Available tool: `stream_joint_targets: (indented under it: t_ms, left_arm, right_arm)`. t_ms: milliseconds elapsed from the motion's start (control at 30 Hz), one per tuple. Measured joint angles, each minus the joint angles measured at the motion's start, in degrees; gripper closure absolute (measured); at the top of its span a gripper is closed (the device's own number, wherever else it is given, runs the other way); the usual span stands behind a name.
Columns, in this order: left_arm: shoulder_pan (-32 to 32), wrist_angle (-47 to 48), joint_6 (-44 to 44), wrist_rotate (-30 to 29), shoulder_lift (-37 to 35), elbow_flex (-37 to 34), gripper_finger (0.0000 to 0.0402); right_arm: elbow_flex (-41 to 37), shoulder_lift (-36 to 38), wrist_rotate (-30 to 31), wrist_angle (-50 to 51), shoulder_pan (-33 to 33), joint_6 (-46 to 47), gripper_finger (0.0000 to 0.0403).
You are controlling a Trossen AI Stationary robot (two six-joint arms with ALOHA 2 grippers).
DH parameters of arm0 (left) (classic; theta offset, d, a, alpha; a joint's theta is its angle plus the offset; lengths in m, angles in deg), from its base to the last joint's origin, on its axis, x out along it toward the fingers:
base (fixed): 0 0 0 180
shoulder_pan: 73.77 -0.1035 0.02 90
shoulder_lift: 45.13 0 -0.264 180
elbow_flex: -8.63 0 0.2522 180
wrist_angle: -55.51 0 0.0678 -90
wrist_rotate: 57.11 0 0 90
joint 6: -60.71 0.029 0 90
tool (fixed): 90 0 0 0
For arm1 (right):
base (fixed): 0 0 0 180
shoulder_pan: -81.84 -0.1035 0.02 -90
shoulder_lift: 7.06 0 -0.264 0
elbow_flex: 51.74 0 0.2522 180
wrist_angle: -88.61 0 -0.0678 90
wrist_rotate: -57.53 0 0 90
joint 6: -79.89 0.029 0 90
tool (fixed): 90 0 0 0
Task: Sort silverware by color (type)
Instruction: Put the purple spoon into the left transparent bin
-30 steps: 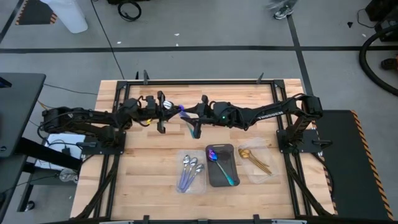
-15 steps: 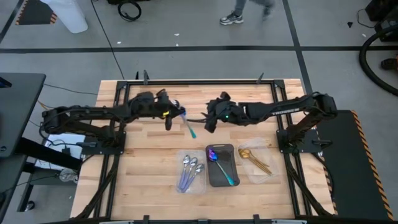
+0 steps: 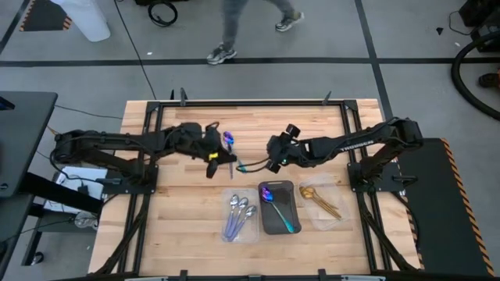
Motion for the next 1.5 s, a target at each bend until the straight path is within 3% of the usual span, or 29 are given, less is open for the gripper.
stream_joint_targets:
  t_ms: [100,367,567,700,900,1067,1300,1500]
  left_arm:
    - [4.09,0.16,-2.70,-0.97,0.18,0.08,0.0358]
    - [16.27,2.29,-11.28,-15.89,0.39,0.06,0.0357]
    - [23.48,3.91,-19.37,-26.46,1.99,0.07,0.0357]
    - [26.41,3.25,-25.82,-29.78,5.13,0.08,0.0356]
    - [28.62,5.44,-31.97,-30.48,12.15,4.59,0.0356]
    - [29.57,17.67,-34.20,-29.71,18.56,14.32,0.0356]
    - [29.70,29.39,-36.93,-25.61,26.31,25.30,0.0356]
    - [29.25,34.46,-38.55,-21.84,31.20,29.10,0.0356]
  right_arm:
    - [-1.75,0.83,3.48,-0.10,-1.53,-0.07,0.0198]
    - [-4.83,1.47,9.84,-4.69,-10.35,-0.07,0.0200]
    - [-8.21,1.37,10.33,-13.73,-17.13,-1.92,0.0200]
    - [-9.78,1.37,11.67,-15.99,-20.33,-5.15,0.0200]
    - [-10.19,1.37,13.52,-15.79,-23.42,-7.04,0.0200]
    - [-10.21,1.35,13.36,-14.09,-25.18,-6.39,0.0200]
    - [-10.19,1.34,13.57,-12.65,-27.59,-6.14,0.0200]
    - [-10.19,1.33,13.31,-9.29,-27.98,-3.20,0.0200]
